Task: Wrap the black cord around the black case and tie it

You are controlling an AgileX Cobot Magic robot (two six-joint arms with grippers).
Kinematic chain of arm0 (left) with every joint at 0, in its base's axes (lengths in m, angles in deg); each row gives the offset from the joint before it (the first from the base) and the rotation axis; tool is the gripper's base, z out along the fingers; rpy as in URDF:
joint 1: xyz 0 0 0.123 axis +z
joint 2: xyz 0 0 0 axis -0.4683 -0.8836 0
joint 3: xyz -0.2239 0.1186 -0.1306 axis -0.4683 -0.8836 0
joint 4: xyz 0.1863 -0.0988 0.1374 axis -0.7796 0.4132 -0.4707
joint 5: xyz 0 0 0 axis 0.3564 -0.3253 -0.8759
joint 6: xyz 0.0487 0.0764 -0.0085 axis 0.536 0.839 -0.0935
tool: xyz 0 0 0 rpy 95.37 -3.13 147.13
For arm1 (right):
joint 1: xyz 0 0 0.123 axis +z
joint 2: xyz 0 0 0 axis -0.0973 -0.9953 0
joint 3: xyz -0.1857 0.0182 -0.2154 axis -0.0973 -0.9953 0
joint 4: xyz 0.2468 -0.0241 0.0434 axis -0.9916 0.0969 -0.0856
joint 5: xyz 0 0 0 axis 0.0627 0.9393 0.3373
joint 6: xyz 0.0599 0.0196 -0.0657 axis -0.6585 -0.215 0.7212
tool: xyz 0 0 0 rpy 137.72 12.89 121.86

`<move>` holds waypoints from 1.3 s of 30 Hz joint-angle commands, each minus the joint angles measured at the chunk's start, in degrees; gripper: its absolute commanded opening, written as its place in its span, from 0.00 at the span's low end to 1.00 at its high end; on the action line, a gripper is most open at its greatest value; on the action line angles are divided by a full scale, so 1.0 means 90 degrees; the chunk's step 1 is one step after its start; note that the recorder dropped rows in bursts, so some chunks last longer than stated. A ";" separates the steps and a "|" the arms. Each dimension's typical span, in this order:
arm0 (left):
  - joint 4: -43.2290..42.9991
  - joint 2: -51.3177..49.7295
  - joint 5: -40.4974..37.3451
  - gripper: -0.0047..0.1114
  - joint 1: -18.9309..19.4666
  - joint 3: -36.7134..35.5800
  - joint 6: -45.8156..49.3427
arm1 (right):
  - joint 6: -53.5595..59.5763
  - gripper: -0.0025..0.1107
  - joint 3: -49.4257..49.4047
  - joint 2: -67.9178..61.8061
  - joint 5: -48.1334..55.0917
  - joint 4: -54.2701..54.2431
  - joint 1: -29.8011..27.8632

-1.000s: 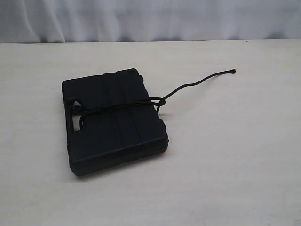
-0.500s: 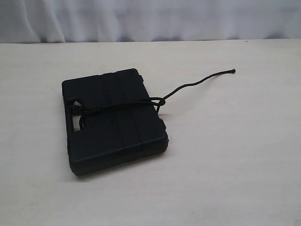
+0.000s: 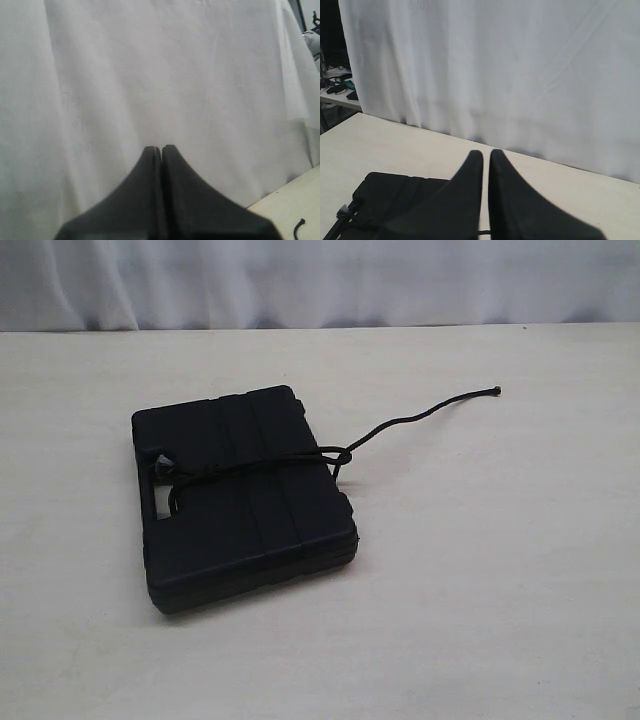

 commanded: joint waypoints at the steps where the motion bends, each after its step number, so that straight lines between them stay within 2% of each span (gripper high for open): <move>1: 0.0204 0.0471 -0.0189 0.04 0.0647 -0.0314 0.0233 | -0.0015 0.06 -0.0033 0.0033 -0.0041 0.0015 -0.0038; 5: 0.0245 0.0894 -0.0170 0.04 0.1266 -0.0582 0.0233 | -0.0015 0.06 -0.0033 0.0033 -0.0041 0.0015 -0.0038; 12: 0.0233 0.1441 -0.0021 0.04 0.1842 -0.1047 0.0233 | -0.0015 0.06 -0.0033 0.0033 -0.0041 0.0015 -0.0038; 34: 0.0385 0.1464 -0.0130 0.04 0.1867 -0.1827 0.0216 | -0.0015 0.06 -0.0033 0.0033 -0.0041 0.0015 -0.0038; 39: 0.0375 0.1464 0.0441 0.04 0.1867 -0.2248 0.0216 | -0.0015 0.06 -0.0033 0.0033 -0.0041 0.0015 -0.0038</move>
